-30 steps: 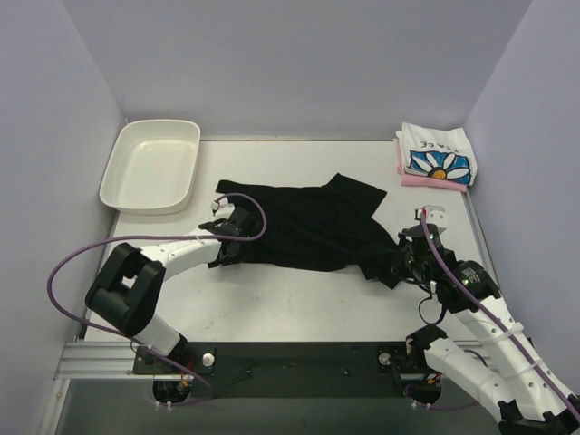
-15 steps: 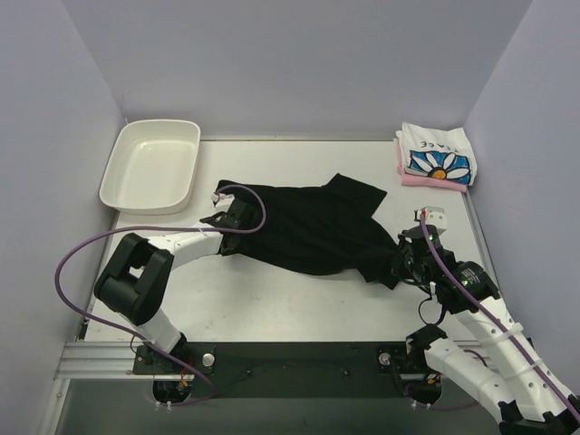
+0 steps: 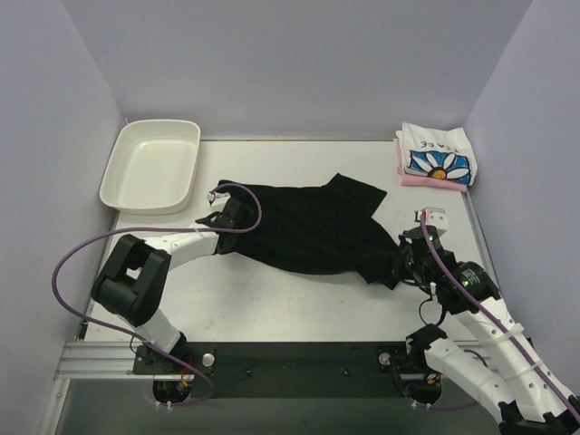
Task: Fold and stack the t-shirts
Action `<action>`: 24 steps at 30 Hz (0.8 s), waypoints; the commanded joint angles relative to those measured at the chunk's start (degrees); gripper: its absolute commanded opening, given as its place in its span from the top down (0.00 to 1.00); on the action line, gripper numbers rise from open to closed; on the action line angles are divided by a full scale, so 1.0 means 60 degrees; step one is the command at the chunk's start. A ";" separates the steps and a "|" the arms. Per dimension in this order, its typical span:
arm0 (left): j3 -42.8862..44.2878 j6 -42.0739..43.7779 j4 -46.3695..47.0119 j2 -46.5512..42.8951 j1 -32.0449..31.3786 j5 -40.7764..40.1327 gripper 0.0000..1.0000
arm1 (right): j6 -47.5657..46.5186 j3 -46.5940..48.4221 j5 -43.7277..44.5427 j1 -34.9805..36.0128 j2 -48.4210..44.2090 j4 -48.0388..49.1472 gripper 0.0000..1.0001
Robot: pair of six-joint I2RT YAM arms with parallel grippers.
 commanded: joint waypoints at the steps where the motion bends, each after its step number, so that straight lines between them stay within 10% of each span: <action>1: -0.0178 0.0248 -0.0900 -0.1393 -0.0027 0.0154 1.00 | 0.0012 0.0544 0.0418 0.0037 -0.0032 -0.0355 1.00; 9: 0.1797 0.0525 -0.2806 -0.4426 -0.0320 -0.0022 1.00 | -0.0513 0.2870 0.0404 0.0110 0.0700 -0.0326 1.00; 24: 0.7362 0.2049 -0.5339 -0.5618 -0.0305 -0.0213 1.00 | -0.1891 0.8320 -0.1806 0.0125 0.1111 0.0114 1.00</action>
